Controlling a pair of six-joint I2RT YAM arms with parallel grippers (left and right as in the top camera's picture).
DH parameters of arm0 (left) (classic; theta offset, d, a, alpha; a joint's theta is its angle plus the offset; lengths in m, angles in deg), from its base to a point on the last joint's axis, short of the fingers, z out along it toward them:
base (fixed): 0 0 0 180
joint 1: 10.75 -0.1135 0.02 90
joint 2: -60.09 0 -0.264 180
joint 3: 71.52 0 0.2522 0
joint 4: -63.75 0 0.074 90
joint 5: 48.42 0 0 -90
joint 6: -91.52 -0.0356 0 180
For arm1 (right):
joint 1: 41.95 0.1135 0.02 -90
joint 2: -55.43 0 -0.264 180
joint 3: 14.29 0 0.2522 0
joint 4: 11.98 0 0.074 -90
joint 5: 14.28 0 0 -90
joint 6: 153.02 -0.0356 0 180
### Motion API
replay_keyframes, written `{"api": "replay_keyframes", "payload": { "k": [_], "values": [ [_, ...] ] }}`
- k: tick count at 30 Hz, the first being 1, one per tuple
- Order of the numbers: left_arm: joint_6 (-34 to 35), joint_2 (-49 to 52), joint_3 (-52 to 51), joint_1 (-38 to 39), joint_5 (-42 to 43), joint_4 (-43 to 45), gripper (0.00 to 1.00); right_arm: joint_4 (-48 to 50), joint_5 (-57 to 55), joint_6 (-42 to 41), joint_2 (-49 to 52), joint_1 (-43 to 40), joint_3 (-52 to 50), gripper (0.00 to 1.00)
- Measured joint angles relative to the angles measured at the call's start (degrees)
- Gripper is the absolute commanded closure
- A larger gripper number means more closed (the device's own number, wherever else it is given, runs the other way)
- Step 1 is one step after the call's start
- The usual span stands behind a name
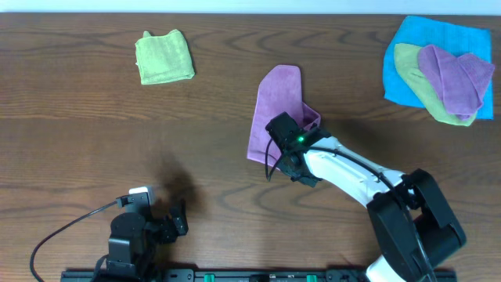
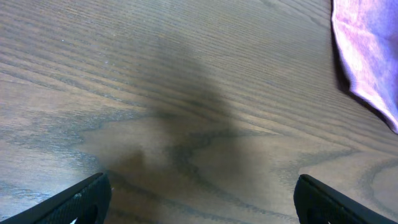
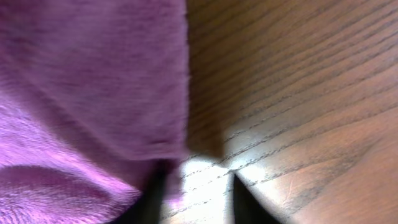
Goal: Fold the cloth
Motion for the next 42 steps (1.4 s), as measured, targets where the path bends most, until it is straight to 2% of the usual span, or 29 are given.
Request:
{"api": "replay_keyframes", "payload": {
  "k": [4, 7, 12, 17, 20, 22, 25, 29, 32, 34, 39, 41, 42],
  "values": [
    [0.0, 0.0, 0.0, 0.0, 0.0, 0.0, 0.05, 1.95, -0.2, 1.42, -0.02, -0.04, -0.02, 0.09],
    [-0.02, 0.0, 0.0, 0.0, 0.0, 0.0, 0.05, 4.72, -0.13, 5.9, -1.79, -0.85, -0.09, 0.09],
    [0.0, 0.0, 0.0, 0.0, 0.0, 0.0, 0.05, 4.37, -0.2, 10.99, -11.41, -2.14, -0.22, 0.1],
    [0.0, 0.0, 0.0, 0.0, 0.0, 0.0, 0.05, 0.35, 1.4, 12.72, -18.8, -2.4, -0.22, 0.1],
    [-0.02, 0.0, 0.0, 0.0, 0.0, 0.0, 0.05, -1.97, 1.66, 13.4, -19.45, -2.56, -0.22, 0.19],
    [0.0, 0.0, 0.0, 0.0, 0.0, 0.0, 0.05, -1.03, -0.87, 13.57, -19.28, -3.15, -0.59, 0.21],
    [-0.02, 0.0, 0.0, 0.0, 0.0, 0.0, 0.05, 7.82, -5.44, 15.61, -18.29, -5.42, -3.54, 0.21],
    [-0.02, 0.02, 0.0, 0.0, 0.0, 0.0, 0.05, 24.85, -1.46, 23.56, -15.43, -8.92, -7.19, 0.25],
    [-0.02, 0.0, 0.0, 0.0, 0.0, 0.0, 0.05, 29.68, 2.47, 27.23, -13.4, -10.45, -7.3, 0.37],
    [-0.02, 0.0, 0.0, 0.0, 0.0, 0.0, 0.05, 29.55, 3.96, 28.65, -12.52, -11.08, -7.3, 0.48],
    [-0.02, 0.0, 0.0, 0.0, 0.0, 0.0, 0.05, 26.1, 5.66, 30.21, -10.01, -11.87, -7.41, 0.6],
    [-0.02, 0.0, 0.0, 0.0, 0.0, 0.0, 0.05, 26.14, 5.64, 30.34, -9.2, -12.07, -7.41, 0.59],
    [0.0, 0.0, 0.0, 0.0, 0.0, 0.0, 0.05, 26.51, 5.4, 30.36, -8.94, -12.22, -7.41, 0.55]
  ]
}}
